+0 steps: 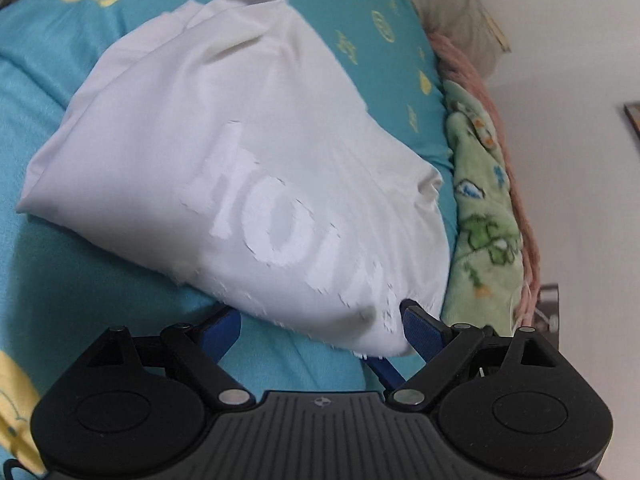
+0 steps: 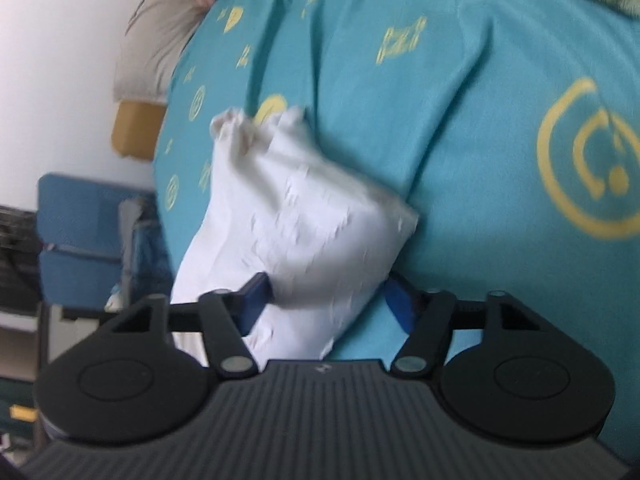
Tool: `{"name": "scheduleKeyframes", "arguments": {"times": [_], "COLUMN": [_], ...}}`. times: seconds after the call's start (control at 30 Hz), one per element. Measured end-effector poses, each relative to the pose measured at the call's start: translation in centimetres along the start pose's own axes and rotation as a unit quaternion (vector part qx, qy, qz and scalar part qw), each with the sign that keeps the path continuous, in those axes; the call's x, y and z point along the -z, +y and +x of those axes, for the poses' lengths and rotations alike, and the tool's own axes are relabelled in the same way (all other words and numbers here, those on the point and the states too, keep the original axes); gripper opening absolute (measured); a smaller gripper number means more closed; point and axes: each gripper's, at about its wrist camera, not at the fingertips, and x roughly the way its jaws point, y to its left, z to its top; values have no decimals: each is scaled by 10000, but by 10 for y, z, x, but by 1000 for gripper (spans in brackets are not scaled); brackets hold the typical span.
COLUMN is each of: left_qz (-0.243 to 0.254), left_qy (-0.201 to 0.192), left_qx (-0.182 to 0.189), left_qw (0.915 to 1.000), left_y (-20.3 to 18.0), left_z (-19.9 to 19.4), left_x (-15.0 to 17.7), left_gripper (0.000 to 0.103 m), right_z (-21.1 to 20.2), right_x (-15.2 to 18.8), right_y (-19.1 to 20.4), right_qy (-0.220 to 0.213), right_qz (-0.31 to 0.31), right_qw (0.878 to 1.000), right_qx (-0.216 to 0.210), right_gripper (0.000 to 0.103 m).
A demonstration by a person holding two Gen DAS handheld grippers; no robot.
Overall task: Fold clothes
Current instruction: 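Grasp the folded shirt bundle with both grippers and lift it, then carry the shirt bundle with both grippers to the bed corner by the wall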
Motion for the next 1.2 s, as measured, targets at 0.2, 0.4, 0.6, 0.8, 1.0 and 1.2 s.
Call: {"name": "scheduleKeyframes", "arguments": {"times": [0.2,0.4,0.6,0.8,1.0,1.2], "left_qz": [-542,-955,-1682,-1731,-1054,-505], "left_qy": [-32,-338,-906,-1247,-1336,-1248], "left_qx": [241,264,461,640,812,901], "left_qw": [9982,9945,9805,9749,9821,9868], "left_y": [15,26,57,64,30,3], "left_z": [17,15,-13,-35,-57,-74], "left_x": [-10,-5,-4,-3,7,40], "left_gripper": [91,91,83,48,24,21], "right_z": [0,-18,-45,-69,-93,-122], "right_x": [-4,0,7,17,26,28], "right_y": [11,22,32,23,13,-7], "right_qy": [-197,-480,-734,-854,-974,-1046], "right_qz": [-183,-467,-642,-495,-348,-49], "right_qw": [9996,9966,9923,9913,9898,9869], "right_qx": [-128,-476,-759,-869,-979,-1229], "right_gripper": [20,17,17,17,17,17]}}
